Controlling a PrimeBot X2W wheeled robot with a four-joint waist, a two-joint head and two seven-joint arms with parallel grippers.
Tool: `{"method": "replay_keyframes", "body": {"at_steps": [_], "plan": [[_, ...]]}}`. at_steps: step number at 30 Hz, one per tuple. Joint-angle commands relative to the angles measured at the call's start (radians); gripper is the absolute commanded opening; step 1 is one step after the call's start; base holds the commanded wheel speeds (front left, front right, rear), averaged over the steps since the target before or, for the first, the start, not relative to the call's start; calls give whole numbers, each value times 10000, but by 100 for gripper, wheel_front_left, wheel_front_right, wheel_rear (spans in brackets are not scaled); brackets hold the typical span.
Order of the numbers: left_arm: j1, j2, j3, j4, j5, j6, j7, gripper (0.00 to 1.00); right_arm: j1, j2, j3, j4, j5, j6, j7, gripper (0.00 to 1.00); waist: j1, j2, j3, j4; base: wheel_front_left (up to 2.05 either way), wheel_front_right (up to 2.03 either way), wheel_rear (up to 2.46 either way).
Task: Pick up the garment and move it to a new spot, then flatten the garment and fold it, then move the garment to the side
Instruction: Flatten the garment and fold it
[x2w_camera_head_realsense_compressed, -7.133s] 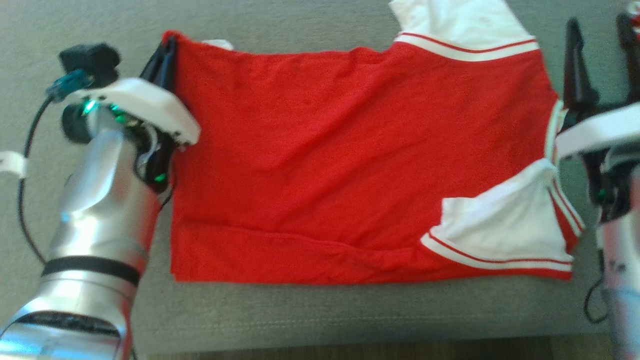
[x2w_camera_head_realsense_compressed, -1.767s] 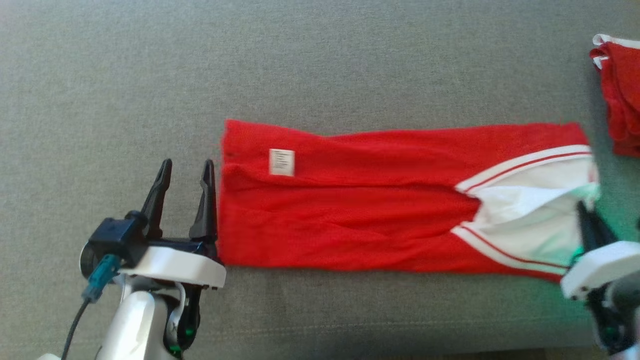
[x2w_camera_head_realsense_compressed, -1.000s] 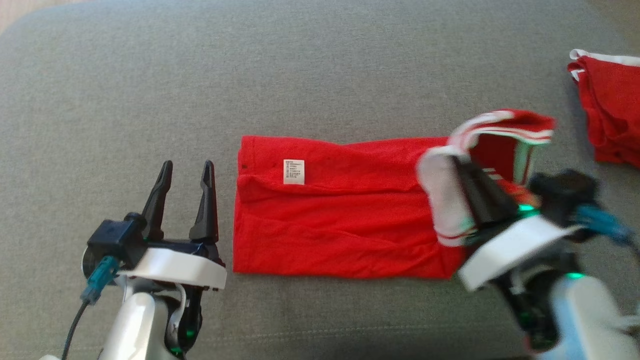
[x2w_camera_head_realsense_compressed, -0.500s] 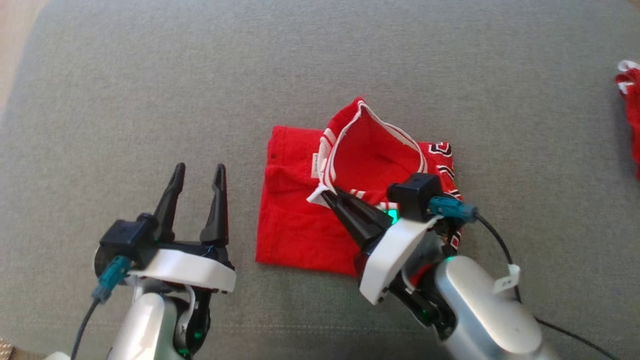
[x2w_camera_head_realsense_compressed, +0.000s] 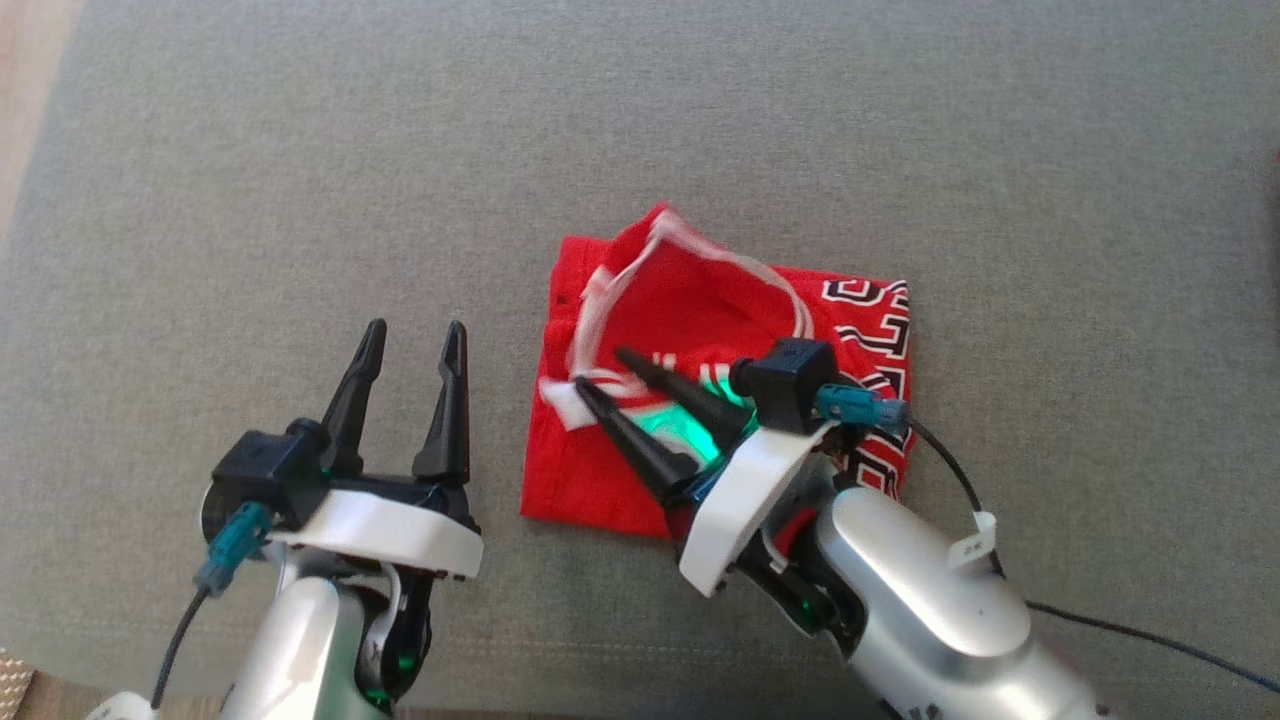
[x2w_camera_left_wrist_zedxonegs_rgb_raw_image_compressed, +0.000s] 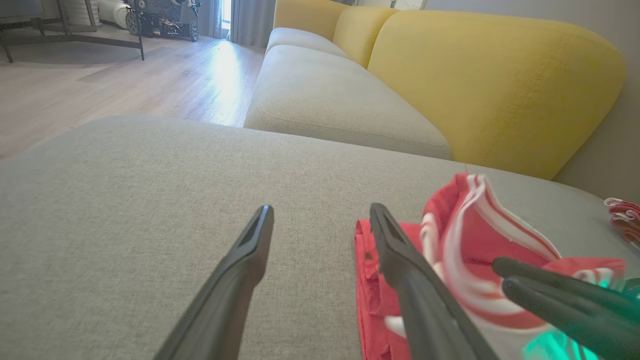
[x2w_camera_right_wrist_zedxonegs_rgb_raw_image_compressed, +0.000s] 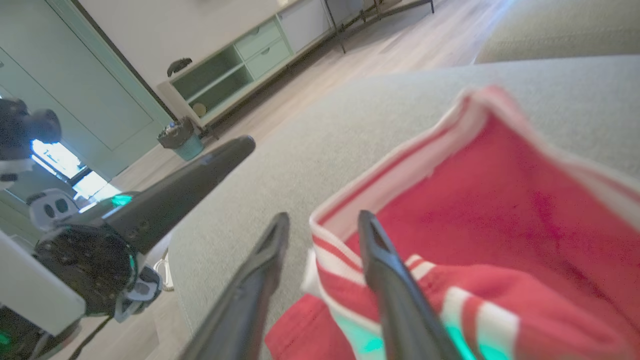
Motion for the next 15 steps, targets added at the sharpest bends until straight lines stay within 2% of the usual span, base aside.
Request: {"method": "replay_keyframes", "body": {"at_steps": [1,7,10,15], "plan": [[-437,26,257,-278,-60,36,-122,100,-332,253,189,-459,120,-7,-467,100,0,0,7,-73,0,0,0],[-409,25,381,-242,73,11,-122,100,-382,247,-350,-1270,-220,-7,-1480,100,0,0,-101,-368,0,0,0],[-390,25,474,-242,168,2,-122,100,-72,17,-1317,-1792,-560,-7,-1832,100,0,0,-217,-523,0,0,0],[-311,56,656,-322,356,2,-122,100,880,-431,-3604,-2591,-1324,-7,-1890,100,0,0,-364,-769,0,0,0]]}}
